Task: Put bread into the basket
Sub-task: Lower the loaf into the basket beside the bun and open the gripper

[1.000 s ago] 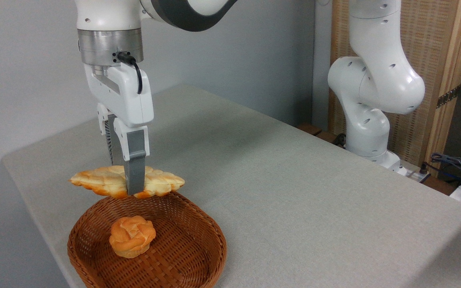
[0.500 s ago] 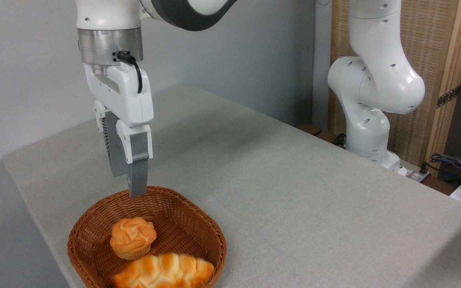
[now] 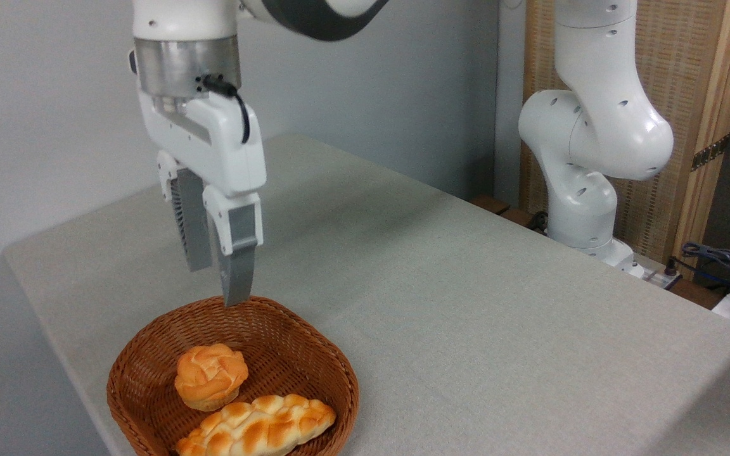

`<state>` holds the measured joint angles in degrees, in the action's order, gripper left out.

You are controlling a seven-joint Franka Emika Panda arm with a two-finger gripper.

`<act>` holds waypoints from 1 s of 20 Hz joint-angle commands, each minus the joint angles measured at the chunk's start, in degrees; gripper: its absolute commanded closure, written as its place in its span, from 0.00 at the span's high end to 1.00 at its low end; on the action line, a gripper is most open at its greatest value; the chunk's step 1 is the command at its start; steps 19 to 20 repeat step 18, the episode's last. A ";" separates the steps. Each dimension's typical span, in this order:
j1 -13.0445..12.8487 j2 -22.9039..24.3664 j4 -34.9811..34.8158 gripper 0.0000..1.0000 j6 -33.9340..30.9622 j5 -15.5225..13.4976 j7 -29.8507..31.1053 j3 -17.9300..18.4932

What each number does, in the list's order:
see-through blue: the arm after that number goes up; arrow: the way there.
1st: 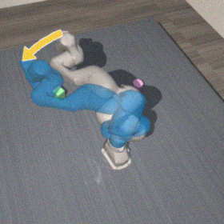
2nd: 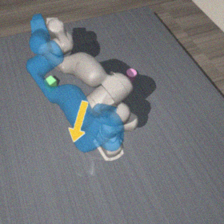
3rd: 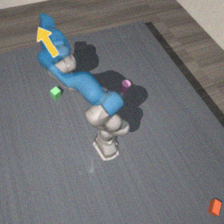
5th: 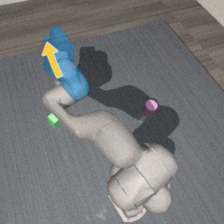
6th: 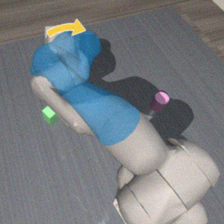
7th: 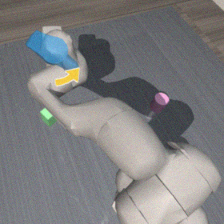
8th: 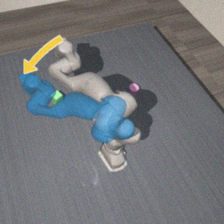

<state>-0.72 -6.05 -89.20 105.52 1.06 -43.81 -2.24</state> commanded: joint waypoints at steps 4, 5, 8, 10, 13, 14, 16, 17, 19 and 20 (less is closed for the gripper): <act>-0.07 6.84 -3.17 1.00 -12.26 -1.14 0.92 1.27; -0.07 7.19 -3.78 1.00 -13.31 -1.32 0.75 1.36; -0.07 8.07 -6.07 1.00 -13.68 -1.41 0.83 1.19; -0.07 8.07 -6.07 1.00 -13.59 -1.41 0.74 1.27; -0.07 8.07 -6.07 1.00 -13.41 -1.41 0.57 1.36; -0.07 8.07 -6.07 1.00 -13.41 -1.32 0.57 1.36; -0.07 8.07 -6.07 1.00 -13.41 -1.41 0.57 1.45; -0.07 8.07 -5.99 1.00 -13.41 -1.41 0.57 1.36; -0.07 8.07 -5.99 1.00 -13.33 -1.41 0.57 1.36; -0.07 8.07 -5.99 1.00 -13.33 -1.41 0.57 1.36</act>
